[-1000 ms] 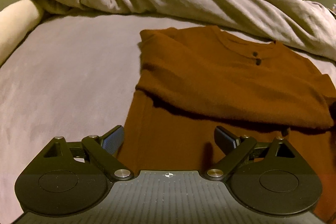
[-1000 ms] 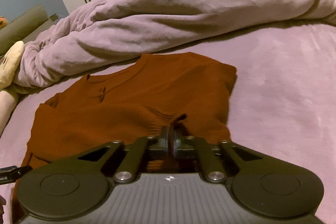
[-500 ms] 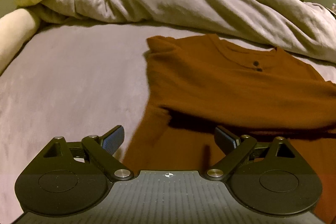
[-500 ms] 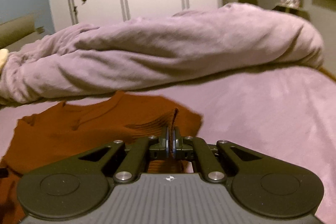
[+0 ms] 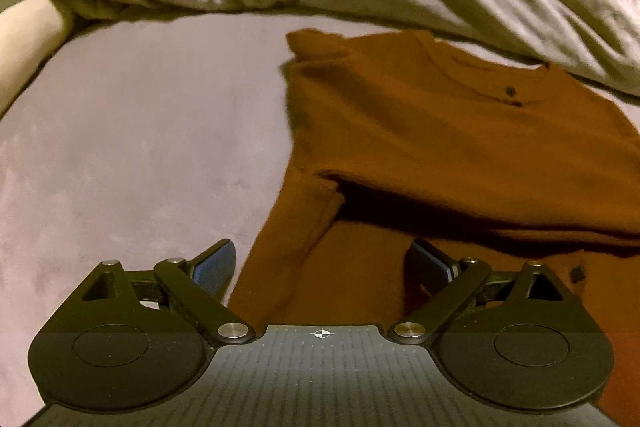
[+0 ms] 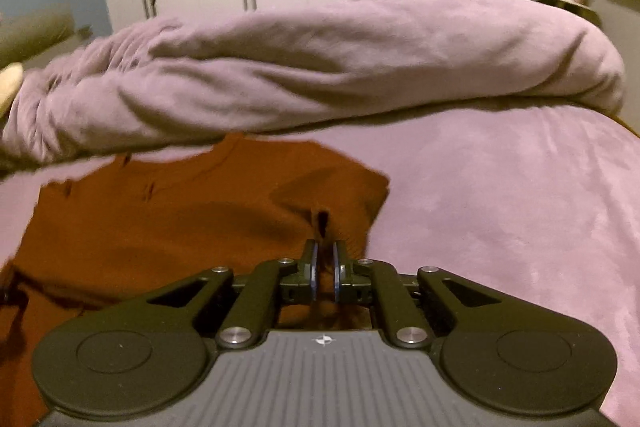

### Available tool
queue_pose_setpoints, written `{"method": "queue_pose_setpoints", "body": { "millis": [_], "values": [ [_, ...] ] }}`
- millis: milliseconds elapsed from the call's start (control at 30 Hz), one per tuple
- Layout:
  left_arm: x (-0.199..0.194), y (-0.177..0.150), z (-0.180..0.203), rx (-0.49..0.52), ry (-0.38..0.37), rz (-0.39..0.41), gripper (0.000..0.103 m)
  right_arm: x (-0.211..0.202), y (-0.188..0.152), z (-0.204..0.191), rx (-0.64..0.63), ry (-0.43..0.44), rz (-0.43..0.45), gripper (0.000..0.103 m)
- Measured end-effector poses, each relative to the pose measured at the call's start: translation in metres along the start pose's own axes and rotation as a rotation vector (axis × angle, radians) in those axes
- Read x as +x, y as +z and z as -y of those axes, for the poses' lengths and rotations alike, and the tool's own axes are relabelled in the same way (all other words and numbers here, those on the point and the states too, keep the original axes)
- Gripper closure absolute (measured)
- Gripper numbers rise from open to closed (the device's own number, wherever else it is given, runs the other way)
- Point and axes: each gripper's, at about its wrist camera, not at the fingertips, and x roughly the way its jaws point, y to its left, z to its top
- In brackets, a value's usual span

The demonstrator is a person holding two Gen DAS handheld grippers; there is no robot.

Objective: Fold small clothes
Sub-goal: 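Release the cardigan edge and move both grippers back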

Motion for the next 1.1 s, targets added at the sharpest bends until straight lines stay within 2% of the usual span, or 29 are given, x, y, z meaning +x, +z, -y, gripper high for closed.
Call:
{"method": "queue_pose_setpoints", "body": {
  "millis": [67,100,167,200,233,300,367,467,567,700,767,867,967,1100],
  "values": [
    [0.002,-0.001,-0.005,-0.011,0.016,0.003,0.004,0.006,-0.002,0.0,-0.011,-0.02,-0.016,0.095],
    [0.0,-0.002,-0.008,-0.016,0.031,0.005,0.004,0.009,-0.001,0.001,-0.018,-0.058,-0.02,0.095],
    [-0.004,-0.004,-0.014,-0.017,0.056,0.003,0.003,0.015,0.0,0.008,-0.021,-0.189,-0.038,0.095],
    [-0.007,-0.006,-0.017,-0.017,0.067,0.002,0.003,0.016,0.0,0.017,0.009,-0.223,-0.057,0.095],
    [-0.009,-0.008,-0.02,-0.017,0.08,-0.001,0.003,0.013,0.0,0.024,0.04,-0.219,-0.062,0.095],
    [-0.014,-0.011,-0.023,-0.017,0.096,-0.008,0.003,0.0,-0.004,0.037,0.098,-0.19,-0.066,0.094],
    [-0.019,-0.015,-0.026,-0.016,0.099,-0.013,0.003,-0.017,-0.011,0.039,0.102,-0.161,-0.06,0.094],
    [-0.033,-0.028,-0.025,-0.001,0.092,-0.025,0.003,-0.042,-0.028,0.034,0.097,-0.075,-0.086,0.085],
    [-0.051,-0.049,-0.025,0.021,0.054,-0.028,0.003,-0.067,-0.051,0.029,0.089,-0.006,-0.133,0.076],
    [-0.073,-0.087,-0.033,-0.004,-0.042,-0.042,0.001,-0.102,-0.085,0.033,0.11,0.035,-0.199,0.062],
    [-0.082,-0.102,-0.036,-0.008,-0.055,-0.041,0.001,-0.114,-0.101,0.039,0.138,0.056,-0.237,0.058],
    [-0.094,-0.117,-0.039,0.007,-0.05,-0.066,0.001,-0.126,-0.119,0.049,0.204,0.096,-0.289,0.057],
    [-0.101,-0.128,-0.048,-0.059,-0.077,-0.099,0.001,-0.133,-0.129,0.048,0.222,0.129,-0.319,0.057],
    [-0.105,-0.139,-0.052,-0.079,-0.095,-0.138,0.001,-0.139,-0.14,0.047,0.229,0.18,-0.354,0.057]
  ]
}}
